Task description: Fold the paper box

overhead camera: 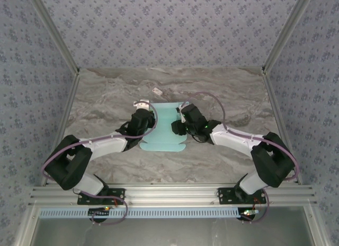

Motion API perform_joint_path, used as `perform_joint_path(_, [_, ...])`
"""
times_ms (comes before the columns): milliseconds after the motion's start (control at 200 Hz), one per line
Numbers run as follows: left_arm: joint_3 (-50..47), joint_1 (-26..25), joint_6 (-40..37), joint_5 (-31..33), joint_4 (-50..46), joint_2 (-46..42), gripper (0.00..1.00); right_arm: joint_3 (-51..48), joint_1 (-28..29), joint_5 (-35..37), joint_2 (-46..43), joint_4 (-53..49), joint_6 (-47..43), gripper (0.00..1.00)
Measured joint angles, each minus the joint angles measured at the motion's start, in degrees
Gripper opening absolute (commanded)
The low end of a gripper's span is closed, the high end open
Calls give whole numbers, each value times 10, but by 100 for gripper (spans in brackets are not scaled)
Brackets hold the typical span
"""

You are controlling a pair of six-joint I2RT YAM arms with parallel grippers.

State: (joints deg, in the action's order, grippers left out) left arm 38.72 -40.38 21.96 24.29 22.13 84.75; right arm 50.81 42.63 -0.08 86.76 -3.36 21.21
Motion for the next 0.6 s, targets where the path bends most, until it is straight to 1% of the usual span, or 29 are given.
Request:
perform_joint_path(190, [0, 0, -4, 0, -9, 0, 1, 14, 3, 12, -1, -28, -28, 41])
perform_joint_path(280, [0, 0, -4, 0, -11, 0, 0, 16, 2, 14, -13, -48, -38, 44])
perform_joint_path(430, [0, 7, -4, -5, -19, 0, 0, 20, -3, 12, -57, -84, -56, 49])
perform_joint_path(600, [0, 23, -2, -11, -30, 0, 0, 28, -20, -3, -120, -124, -75, 52])
